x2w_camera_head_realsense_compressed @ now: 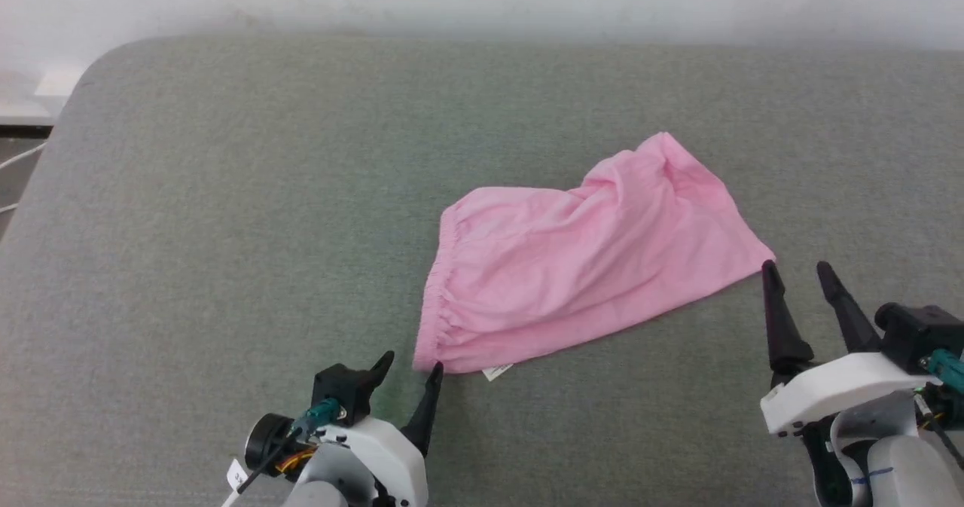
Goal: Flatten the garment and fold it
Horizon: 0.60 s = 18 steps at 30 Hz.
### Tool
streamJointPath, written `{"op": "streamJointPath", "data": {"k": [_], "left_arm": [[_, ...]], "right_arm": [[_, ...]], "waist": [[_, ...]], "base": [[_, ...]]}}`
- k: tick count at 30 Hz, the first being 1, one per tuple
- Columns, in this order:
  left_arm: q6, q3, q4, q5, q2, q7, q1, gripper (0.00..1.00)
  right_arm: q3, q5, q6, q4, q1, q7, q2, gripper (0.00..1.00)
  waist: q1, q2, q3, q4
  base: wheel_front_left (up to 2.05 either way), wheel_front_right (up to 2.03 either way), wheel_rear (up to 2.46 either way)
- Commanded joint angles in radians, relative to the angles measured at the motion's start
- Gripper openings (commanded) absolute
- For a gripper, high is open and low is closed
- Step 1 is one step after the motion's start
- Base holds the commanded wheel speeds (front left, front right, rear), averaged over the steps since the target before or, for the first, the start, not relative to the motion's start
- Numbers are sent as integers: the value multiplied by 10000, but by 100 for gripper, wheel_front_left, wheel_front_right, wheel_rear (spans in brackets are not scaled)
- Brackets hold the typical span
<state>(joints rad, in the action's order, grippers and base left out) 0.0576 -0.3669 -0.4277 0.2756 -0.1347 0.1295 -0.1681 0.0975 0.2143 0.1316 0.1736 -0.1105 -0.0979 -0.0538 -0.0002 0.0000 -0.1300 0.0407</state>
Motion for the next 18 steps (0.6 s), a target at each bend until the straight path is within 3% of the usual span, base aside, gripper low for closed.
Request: {"op": "streamJointPath", "data": {"k": [1, 9, 13, 18], "left_arm": [[-178, 100, -169, 114, 21, -196, -91, 100], [-798, 403, -831, 409, 161, -1125, -550, 100], [-856, 394, -971, 477, 222, -1229, -793, 100], [-628, 194, -1036, 449, 268, -1005, -1097, 100]], "right_arm": [[-79, 146, -9, -86, 112, -37, 32, 100], [-325, 324, -9, -86, 24, -126, 34, 100], [-407, 329, -9, -72, -75, -150, 34, 100], [-466, 353, -9, -5, -127, -149, 35, 100]], "waist": [[2, 0, -34, -299], [2, 0, -330, -654], [2, 0, -451, -719], [2, 0, -557, -660]], "base": [[0, 0, 0], [0, 0, 0], [0, 0, 0], [0, 0, 0]]}}
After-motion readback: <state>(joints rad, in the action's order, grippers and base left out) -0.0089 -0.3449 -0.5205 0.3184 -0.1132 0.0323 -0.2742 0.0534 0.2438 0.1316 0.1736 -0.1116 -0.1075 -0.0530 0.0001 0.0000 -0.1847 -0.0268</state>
